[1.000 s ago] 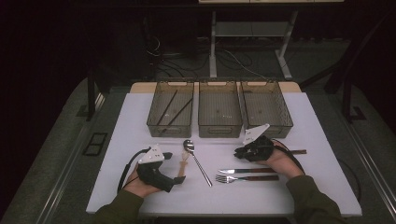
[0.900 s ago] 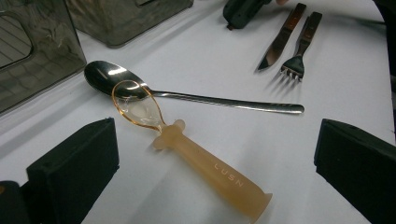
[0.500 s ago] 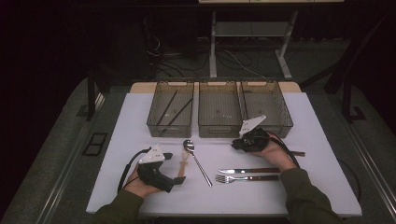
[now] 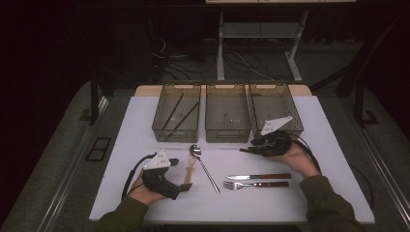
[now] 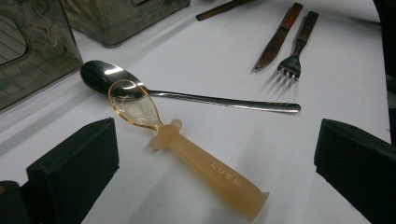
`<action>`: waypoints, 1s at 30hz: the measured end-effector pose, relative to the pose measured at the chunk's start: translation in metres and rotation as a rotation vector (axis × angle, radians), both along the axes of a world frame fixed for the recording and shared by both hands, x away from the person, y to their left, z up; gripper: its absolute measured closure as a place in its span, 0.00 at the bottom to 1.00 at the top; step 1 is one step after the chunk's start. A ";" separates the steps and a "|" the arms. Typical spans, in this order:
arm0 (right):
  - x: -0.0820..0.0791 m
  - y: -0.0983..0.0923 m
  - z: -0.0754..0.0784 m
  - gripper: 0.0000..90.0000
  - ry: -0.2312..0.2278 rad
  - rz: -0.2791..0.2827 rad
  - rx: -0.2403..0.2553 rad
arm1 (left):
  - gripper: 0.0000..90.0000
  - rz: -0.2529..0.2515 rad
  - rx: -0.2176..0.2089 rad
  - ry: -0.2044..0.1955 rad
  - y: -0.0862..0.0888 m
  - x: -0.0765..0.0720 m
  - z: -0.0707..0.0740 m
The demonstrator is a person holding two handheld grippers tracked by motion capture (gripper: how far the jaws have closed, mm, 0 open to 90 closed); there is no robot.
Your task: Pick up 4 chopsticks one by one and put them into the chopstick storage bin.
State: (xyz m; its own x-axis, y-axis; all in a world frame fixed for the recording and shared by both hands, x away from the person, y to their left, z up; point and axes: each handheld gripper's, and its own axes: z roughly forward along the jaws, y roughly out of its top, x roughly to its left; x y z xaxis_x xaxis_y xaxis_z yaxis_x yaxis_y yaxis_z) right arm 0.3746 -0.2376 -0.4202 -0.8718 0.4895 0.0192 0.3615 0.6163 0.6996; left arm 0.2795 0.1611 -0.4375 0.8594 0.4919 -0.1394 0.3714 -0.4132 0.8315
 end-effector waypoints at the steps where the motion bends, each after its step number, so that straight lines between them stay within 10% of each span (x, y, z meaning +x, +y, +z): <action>1: -0.003 -0.008 0.002 0.72 -0.002 -0.007 -0.003 | 0.00 0.000 0.002 0.003 0.000 0.000 0.000; 13: -0.015 -0.088 -0.008 0.71 0.025 -0.130 -0.076 | 0.00 -0.006 0.007 0.005 0.000 0.000 0.000; 30: -0.016 -0.092 -0.020 0.82 0.074 -0.082 -0.124 | 0.00 -0.014 0.009 0.007 -0.001 -0.001 0.000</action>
State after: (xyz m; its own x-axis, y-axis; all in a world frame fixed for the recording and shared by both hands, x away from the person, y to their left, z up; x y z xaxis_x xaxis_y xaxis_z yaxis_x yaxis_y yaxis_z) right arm 0.3584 -0.3295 -0.4405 -0.8274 0.5613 0.0170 0.4618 0.6629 0.5893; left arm 0.2788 0.1600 -0.4380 0.8654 0.4809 -0.1405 0.3708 -0.4262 0.8251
